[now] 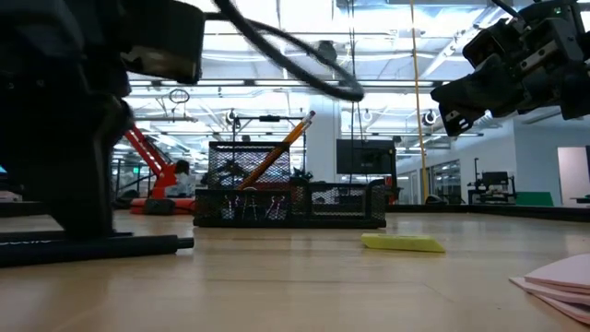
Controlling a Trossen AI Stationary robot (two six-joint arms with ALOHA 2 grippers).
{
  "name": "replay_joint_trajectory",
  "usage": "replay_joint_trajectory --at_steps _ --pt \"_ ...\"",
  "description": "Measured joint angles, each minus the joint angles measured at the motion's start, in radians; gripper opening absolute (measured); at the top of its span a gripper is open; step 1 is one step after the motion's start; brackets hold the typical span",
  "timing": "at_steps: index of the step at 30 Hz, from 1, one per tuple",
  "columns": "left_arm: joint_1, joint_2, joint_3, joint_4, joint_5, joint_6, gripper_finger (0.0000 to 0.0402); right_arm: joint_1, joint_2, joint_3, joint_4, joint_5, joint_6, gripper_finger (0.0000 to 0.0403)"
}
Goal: Pick and place office supplies into organizer
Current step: Put the black pen into the desk organizer
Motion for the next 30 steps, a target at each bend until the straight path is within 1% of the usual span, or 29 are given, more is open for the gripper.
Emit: replay_joint_trajectory --at_steps 3,8,13,16,20,22,24,26,30 --pt "-0.001 0.003 -0.002 0.035 -0.086 0.106 0.0027 0.000 0.000 0.000 0.000 0.000 0.001 0.0004" --pt "0.016 -0.009 -0.008 0.023 -0.273 0.223 0.0007 0.000 0.000 0.000 0.000 0.000 0.002 0.0004" --pt "0.063 -0.065 -0.006 0.023 -0.408 0.343 0.0017 0.000 0.000 0.000 0.000 0.000 0.002 0.0004" --pt "0.086 -0.117 -0.006 0.022 -0.523 0.435 0.0010 0.000 0.000 0.000 0.000 0.000 0.002 0.0004" --pt "0.114 -0.216 -0.004 0.029 -0.712 0.554 0.0008 0.000 0.000 0.000 0.000 0.000 0.002 0.0004" --pt "0.132 -0.267 -0.004 0.041 -0.770 0.614 0.0012 0.000 0.000 0.000 0.000 0.000 0.002 0.0004" --pt "0.151 -0.324 -0.017 0.111 -0.776 0.712 0.0012 0.000 0.000 0.000 0.000 -0.002 0.002 0.0004" --pt "0.175 -0.381 -0.055 0.235 -0.737 0.835 0.0007 0.000 0.000 0.000 0.000 -0.003 0.002 0.0004" --pt "0.233 -0.495 -0.200 0.612 -0.517 1.088 0.0009 0.000 0.000 0.000 0.000 -0.003 0.002 0.0004"
